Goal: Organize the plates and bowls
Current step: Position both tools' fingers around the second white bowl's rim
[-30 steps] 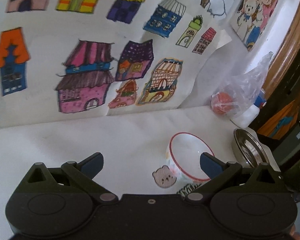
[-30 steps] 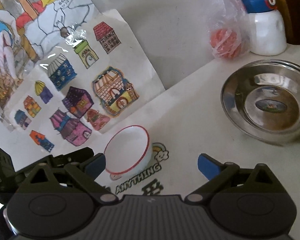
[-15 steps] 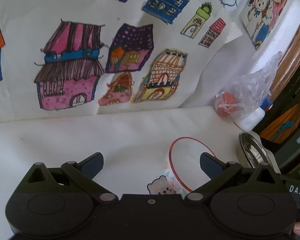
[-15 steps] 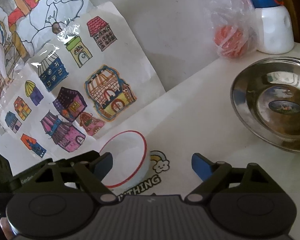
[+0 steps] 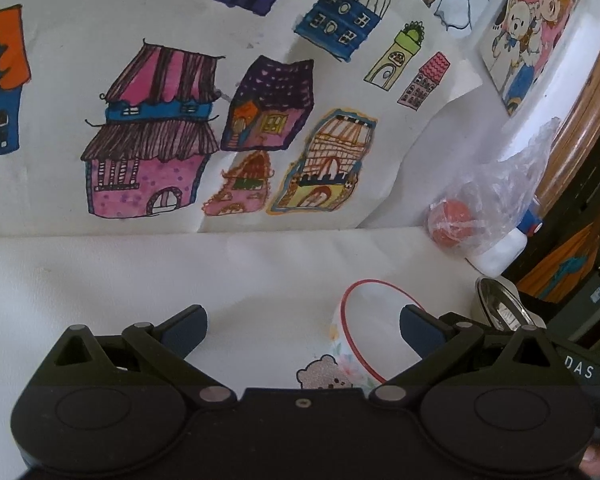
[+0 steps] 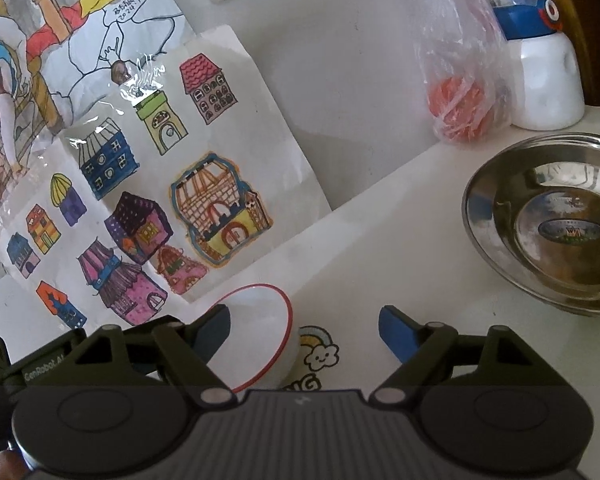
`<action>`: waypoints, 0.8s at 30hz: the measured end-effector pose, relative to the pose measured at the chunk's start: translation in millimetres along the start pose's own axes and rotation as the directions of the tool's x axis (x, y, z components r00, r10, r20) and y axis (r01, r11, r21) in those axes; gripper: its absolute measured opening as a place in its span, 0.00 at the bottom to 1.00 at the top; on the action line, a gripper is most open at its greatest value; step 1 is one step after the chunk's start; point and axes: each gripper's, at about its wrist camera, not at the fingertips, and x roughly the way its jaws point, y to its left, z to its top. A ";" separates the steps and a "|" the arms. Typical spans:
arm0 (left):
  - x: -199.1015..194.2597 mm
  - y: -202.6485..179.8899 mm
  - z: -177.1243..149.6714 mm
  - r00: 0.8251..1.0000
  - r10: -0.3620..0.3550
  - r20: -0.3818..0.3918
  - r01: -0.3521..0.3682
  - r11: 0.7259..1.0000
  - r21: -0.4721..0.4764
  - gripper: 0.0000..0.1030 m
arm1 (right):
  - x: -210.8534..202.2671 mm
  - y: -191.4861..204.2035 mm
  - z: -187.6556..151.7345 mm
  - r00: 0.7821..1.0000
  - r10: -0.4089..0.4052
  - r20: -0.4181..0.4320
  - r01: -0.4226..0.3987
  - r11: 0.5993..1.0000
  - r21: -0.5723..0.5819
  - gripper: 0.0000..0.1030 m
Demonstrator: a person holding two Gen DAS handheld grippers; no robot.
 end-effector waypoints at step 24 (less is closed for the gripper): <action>1.1 -5.5 -10.5 0.999 -0.040 0.023 0.039 0.999 0.038 0.99 | 1.9 5.3 -2.3 1.000 -0.018 0.011 0.018 0.996 -0.085 0.81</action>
